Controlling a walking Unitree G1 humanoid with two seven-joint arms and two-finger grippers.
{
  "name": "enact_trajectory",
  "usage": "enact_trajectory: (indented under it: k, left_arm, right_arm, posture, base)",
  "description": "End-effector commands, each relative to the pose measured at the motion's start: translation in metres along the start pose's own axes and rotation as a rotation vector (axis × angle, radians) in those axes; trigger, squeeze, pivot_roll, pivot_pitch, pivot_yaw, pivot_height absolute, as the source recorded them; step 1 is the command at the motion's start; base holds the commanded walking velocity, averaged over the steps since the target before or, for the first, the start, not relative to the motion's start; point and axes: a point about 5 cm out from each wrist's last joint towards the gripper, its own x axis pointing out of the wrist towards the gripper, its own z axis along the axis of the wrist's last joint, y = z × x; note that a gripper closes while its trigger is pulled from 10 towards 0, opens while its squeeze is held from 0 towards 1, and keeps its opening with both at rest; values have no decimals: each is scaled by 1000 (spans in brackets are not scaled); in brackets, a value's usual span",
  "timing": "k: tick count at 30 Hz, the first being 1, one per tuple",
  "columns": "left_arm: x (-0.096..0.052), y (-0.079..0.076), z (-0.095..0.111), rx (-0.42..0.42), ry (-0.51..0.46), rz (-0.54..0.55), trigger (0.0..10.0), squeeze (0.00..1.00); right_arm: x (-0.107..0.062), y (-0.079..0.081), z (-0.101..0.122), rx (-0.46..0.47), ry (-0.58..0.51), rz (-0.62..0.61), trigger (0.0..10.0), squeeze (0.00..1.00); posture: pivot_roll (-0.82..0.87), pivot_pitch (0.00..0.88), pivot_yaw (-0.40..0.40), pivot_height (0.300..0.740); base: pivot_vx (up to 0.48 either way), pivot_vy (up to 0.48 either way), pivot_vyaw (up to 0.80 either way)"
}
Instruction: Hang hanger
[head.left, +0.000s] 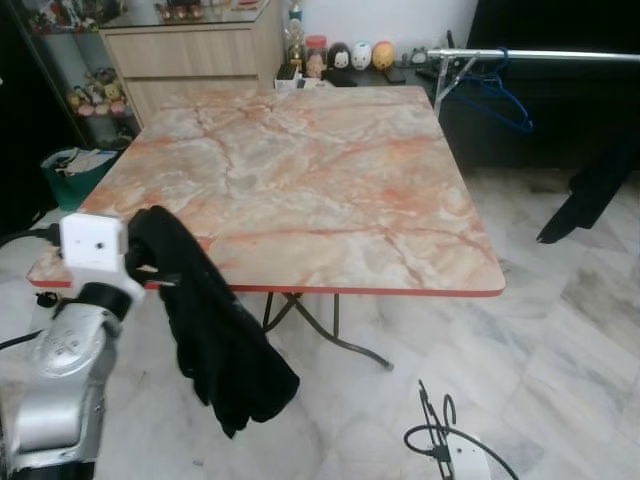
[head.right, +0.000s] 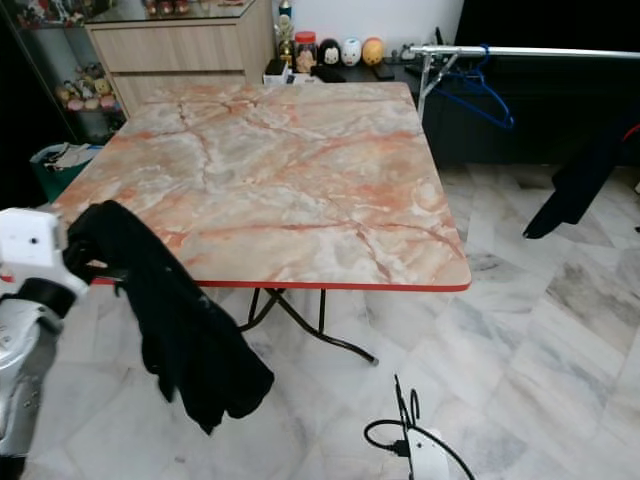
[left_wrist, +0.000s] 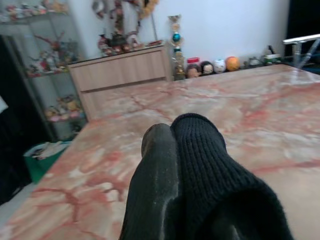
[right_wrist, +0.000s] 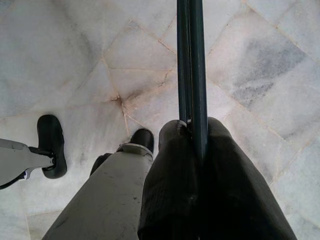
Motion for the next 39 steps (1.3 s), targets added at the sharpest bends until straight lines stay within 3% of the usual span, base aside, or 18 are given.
enact_trajectory:
  k: [1, 15, 17, 26, 35, 39]
  left_arm:
    - [0, 4, 20, 13, -69, 5, 10000, 0]
    - [24, -19, 32, -44, -135, -42, 10000, 0]
    - [26, -18, 34, -46, -139, -39, 10000, 0]
    - [27, -17, 38, -51, -153, -27, 10000, 0]
    - [40, -12, 53, -43, -201, -20, 10000, 0]
    - [54, -5, 64, -23, -228, -18, 10000, 0]
  right_arm:
    - [0, 2, 0, 2, -5, 9, 10000, 0]
    - [-1, 0, -3, 13, -14, -28, 10000, 0]
    - [-2, 1, -14, 26, -4, -26, 10000, 0]
    - [-3, 3, -18, 21, 0, -18, 10000, 0]
    - [-3, 3, -18, 21, 0, -11, 10000, 0]
    - [-3, 3, -17, 23, 0, -11, 10000, 0]
  posture:
    - [67, 0, 33, 740]
    - [54, 0, 49, 740]
    - [53, 0, 50, 740]
    - [63, 0, 47, 740]
    - [68, 0, 50, 740]
    - [71, 0, 54, 740]
  base:
    - [0, 0, 0]
    - [261, 0, 0]
    - [480, 0, 0]
    - [480, 0, 0]
    - [480, 0, 0]
    - [480, 0, 0]
